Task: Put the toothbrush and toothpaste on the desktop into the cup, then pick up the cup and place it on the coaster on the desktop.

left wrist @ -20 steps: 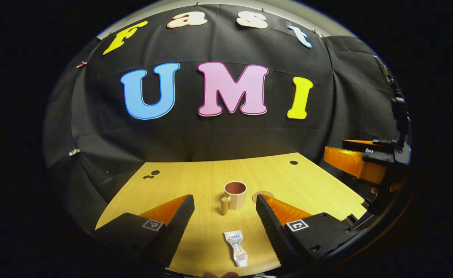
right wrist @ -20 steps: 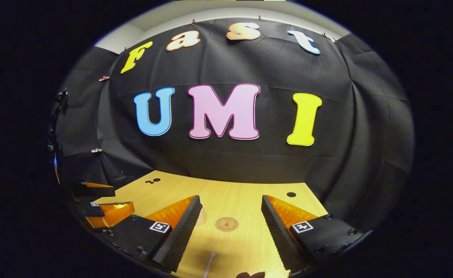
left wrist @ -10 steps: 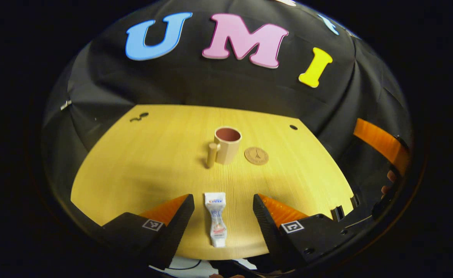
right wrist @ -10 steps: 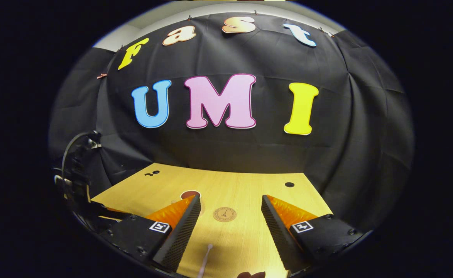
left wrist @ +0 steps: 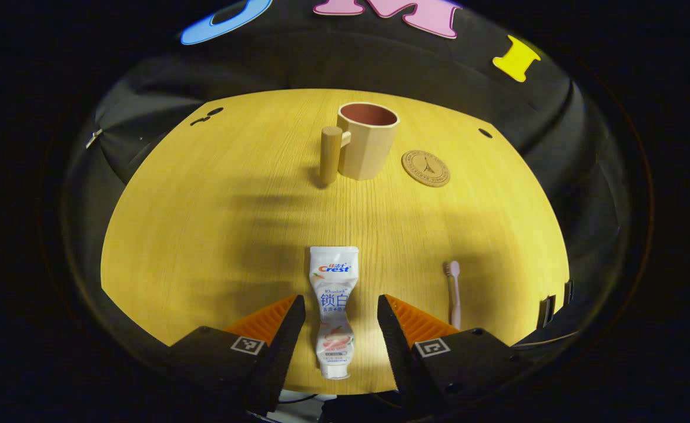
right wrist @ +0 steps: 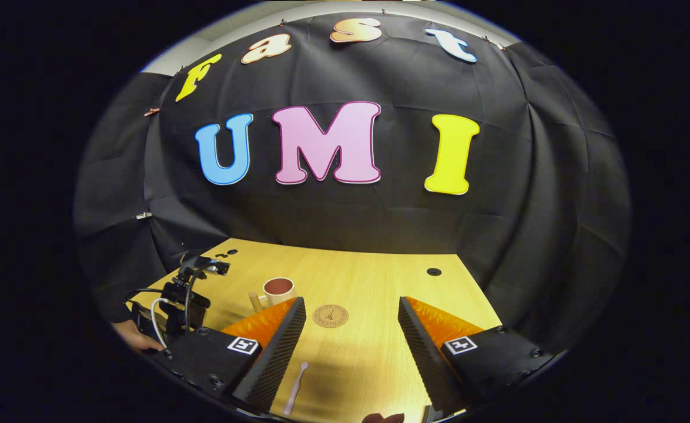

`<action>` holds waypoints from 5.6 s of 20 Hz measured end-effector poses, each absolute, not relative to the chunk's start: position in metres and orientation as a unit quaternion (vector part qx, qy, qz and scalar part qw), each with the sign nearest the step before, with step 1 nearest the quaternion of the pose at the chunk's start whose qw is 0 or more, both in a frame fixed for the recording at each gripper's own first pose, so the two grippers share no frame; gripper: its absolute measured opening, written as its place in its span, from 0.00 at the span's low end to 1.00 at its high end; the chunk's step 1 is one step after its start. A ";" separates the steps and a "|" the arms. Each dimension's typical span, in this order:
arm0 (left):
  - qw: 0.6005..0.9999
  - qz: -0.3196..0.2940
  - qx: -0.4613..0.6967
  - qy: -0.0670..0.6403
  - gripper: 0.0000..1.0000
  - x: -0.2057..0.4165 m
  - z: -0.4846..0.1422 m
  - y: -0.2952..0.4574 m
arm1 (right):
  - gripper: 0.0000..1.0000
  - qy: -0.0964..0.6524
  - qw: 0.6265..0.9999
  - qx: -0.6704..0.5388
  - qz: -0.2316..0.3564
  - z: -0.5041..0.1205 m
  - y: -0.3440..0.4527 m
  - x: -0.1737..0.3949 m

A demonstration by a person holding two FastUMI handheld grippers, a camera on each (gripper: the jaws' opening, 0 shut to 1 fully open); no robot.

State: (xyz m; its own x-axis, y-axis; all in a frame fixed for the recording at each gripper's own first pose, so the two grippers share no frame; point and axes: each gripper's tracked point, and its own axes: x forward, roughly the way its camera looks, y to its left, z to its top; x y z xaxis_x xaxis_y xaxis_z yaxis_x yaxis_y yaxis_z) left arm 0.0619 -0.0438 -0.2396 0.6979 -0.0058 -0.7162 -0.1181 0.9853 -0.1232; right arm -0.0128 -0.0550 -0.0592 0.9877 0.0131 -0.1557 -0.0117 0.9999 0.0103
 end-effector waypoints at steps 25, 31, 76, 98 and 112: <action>0.890 0.002 -0.047 0.454 0.20 0.069 -0.262 -0.037 | 0.98 0.247 0.968 0.038 0.029 -0.165 -0.026 -0.037; 0.914 -0.020 -0.046 0.402 0.20 0.033 -0.219 -0.015 | 0.98 0.312 0.949 0.017 0.033 -0.220 0.003 -0.051; 0.961 -0.051 -0.128 0.241 0.20 0.042 -0.113 0.025 | 0.05 0.268 0.942 0.167 0.108 -0.173 0.045 0.017; 0.983 -0.096 -0.157 0.016 0.20 0.272 -0.008 -0.025 | 0.05 0.236 0.954 0.175 0.065 -0.138 -0.049 -0.015; 0.984 -0.095 -0.130 0.081 0.28 0.282 -0.074 -0.032 | 0.05 0.231 0.955 0.180 0.040 -0.138 -0.056 -0.027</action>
State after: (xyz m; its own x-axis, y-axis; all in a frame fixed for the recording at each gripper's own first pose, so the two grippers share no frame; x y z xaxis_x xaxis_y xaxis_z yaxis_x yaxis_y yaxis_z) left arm 0.2824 -0.0320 -0.0738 0.9686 -0.2087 -0.1352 0.1663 0.9479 -0.2718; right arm -0.0272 -0.0556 -0.1379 0.8902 0.1600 -0.4266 0.0060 0.9321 0.3621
